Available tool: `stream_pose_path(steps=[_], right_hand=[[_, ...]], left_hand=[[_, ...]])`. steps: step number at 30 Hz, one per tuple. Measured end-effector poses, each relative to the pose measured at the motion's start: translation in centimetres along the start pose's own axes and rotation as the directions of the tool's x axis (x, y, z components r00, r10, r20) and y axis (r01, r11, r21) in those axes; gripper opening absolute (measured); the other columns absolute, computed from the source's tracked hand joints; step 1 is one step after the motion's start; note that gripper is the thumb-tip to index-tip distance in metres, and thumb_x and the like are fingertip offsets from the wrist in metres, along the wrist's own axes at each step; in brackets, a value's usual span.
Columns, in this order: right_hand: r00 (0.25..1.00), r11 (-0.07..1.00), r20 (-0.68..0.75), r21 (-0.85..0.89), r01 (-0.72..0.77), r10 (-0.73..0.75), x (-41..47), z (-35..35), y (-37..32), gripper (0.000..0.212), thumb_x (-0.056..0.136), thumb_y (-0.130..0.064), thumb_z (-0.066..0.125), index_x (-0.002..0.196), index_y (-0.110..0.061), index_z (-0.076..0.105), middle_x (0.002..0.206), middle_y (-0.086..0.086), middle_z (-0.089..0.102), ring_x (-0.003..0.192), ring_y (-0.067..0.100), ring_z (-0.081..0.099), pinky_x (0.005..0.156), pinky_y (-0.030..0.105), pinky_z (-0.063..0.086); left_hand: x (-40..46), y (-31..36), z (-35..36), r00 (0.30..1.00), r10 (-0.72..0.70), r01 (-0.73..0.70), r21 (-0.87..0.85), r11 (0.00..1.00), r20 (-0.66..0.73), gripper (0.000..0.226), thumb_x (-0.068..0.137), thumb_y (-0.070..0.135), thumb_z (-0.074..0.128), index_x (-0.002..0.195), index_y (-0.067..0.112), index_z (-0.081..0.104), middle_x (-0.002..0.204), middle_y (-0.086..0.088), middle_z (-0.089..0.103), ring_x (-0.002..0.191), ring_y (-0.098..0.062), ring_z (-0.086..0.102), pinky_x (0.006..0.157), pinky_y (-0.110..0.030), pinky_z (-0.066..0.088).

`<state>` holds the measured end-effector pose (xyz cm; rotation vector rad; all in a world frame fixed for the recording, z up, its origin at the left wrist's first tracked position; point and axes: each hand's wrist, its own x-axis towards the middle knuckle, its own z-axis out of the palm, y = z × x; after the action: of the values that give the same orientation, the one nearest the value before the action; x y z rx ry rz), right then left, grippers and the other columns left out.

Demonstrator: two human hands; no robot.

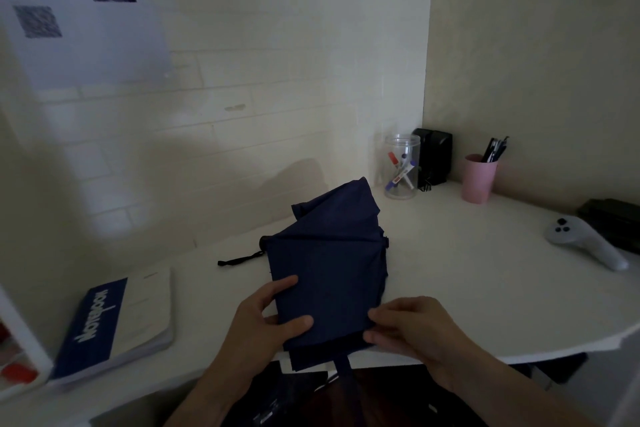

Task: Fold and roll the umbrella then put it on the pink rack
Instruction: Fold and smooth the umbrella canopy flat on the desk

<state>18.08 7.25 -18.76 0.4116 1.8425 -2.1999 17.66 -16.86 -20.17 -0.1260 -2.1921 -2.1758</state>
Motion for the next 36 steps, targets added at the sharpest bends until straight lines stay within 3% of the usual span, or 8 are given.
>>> stream_pose_path(steps=[6, 10, 12, 16, 24, 27, 30, 36], right_hand=[[0.990, 0.933, -0.064, -0.347, 0.096, -0.125, -0.2, -0.5, -0.1, 0.025, 0.070, 0.002, 0.086, 0.090, 0.002, 0.070, 0.093, 0.020, 0.075, 0.074, 0.028, 0.077, 0.060, 0.033, 0.063], [0.600, 0.329, 0.184, -0.694, 0.640, -0.779, 0.8, 0.3, -2.4, 0.012, 0.088, -0.021, 0.072, 0.090, -0.032, 0.066, 0.082, -0.017, 0.070, 0.072, 0.002, 0.068, 0.068, 0.020, 0.055], [0.481, 0.093, 0.445, -0.654, 0.751, -0.755, 2.0, 0.9, -3.1, 0.016, 0.093, -0.022, 0.064, 0.106, -0.030, 0.068, 0.103, -0.018, 0.066, 0.094, 0.002, 0.062, 0.083, 0.019, 0.051], [0.544, -0.263, 0.688, -0.705, 0.659, -0.480, 5.3, -0.5, -1.9, 0.042, 0.097, -0.051, 0.049, 0.133, -0.030, 0.056, 0.136, -0.011, 0.053, 0.124, 0.012, 0.047, 0.106, 0.032, 0.043], [0.628, -0.301, 0.714, -0.700, 0.647, -0.310, 5.9, -2.6, -0.2, 0.069, 0.095, -0.072, 0.032, 0.154, -0.036, 0.030, 0.165, -0.012, 0.019, 0.153, 0.012, 0.011, 0.125, 0.032, 0.017], [0.631, -0.289, 0.712, -0.702, 0.651, -0.306, 6.1, -2.8, 0.3, 0.070, 0.095, -0.072, 0.031, 0.155, -0.034, 0.029, 0.165, -0.011, 0.018, 0.153, 0.012, 0.009, 0.125, 0.030, 0.013], [0.621, -0.292, 0.724, -0.689, 0.663, -0.300, 6.3, -2.8, 0.4, 0.070, 0.096, -0.071, 0.032, 0.154, -0.033, 0.030, 0.165, -0.010, 0.021, 0.153, 0.012, 0.011, 0.124, 0.027, 0.012], [0.555, -0.301, 0.746, -0.660, 0.688, -0.368, 5.8, -2.4, -1.1, 0.064, 0.094, -0.071, 0.040, 0.145, -0.032, 0.047, 0.155, -0.011, 0.039, 0.143, 0.009, 0.029, 0.119, 0.030, 0.030]], left_hand=[[-0.3, -0.2, -0.1, 0.999, -0.023, 0.022, 0.039, 0.999, 0.029, 0.067, 0.073, -0.002, 0.087, 0.130, 0.025, 0.063, 0.133, 0.013, 0.057, 0.098, -0.017, 0.075, 0.077, -0.030, 0.063], [-0.4, 0.0, 0.1, 0.999, -0.036, 0.032, 0.096, 0.995, 0.041, 0.070, 0.072, 0.002, 0.089, 0.130, 0.030, 0.062, 0.133, 0.012, 0.058, 0.097, -0.015, 0.075, 0.079, -0.032, 0.063], [-0.3, 0.1, 0.3, 0.998, -0.044, 0.040, 0.109, 0.993, 0.038, 0.070, 0.071, 0.003, 0.090, 0.130, 0.030, 0.062, 0.135, 0.013, 0.056, 0.097, -0.013, 0.075, 0.079, -0.032, 0.063], [-0.4, 0.2, 0.3, 0.998, -0.060, 0.057, 0.085, 0.995, 0.031, 0.071, 0.070, 0.002, 0.090, 0.131, 0.026, 0.061, 0.134, 0.015, 0.054, 0.096, -0.012, 0.075, 0.077, -0.028, 0.062], [-0.7, -0.5, -0.2, 0.996, -0.088, 0.075, 0.352, 0.933, 0.023, 0.078, 0.071, 0.028, 0.092, 0.138, 0.029, 0.052, 0.135, 0.007, 0.057, 0.092, -0.008, 0.072, 0.075, -0.015, 0.056], [-0.5, -0.4, -0.3, 0.956, 0.285, -0.119, 0.798, 0.590, -0.068, 0.055, 0.083, 0.052, 0.076, 0.130, 0.029, 0.059, 0.123, 0.007, 0.049, 0.090, -0.007, 0.059, 0.080, -0.016, 0.047], [0.6, 0.1, 0.5, 0.814, 0.535, -0.404, 0.882, 0.242, 0.226, 0.041, 0.099, 0.050, 0.050, 0.130, 0.026, 0.064, 0.133, 0.002, 0.050, 0.114, -0.013, 0.055, 0.100, -0.027, 0.047], [2.0, -2.0, -0.2, 0.883, 0.078, -0.466, 0.884, 0.035, 0.463, 0.066, 0.102, 0.066, 0.019, 0.160, 0.034, 0.020, 0.169, 0.010, 0.006, 0.155, -0.009, 0.005, 0.127, -0.037, 0.009]])
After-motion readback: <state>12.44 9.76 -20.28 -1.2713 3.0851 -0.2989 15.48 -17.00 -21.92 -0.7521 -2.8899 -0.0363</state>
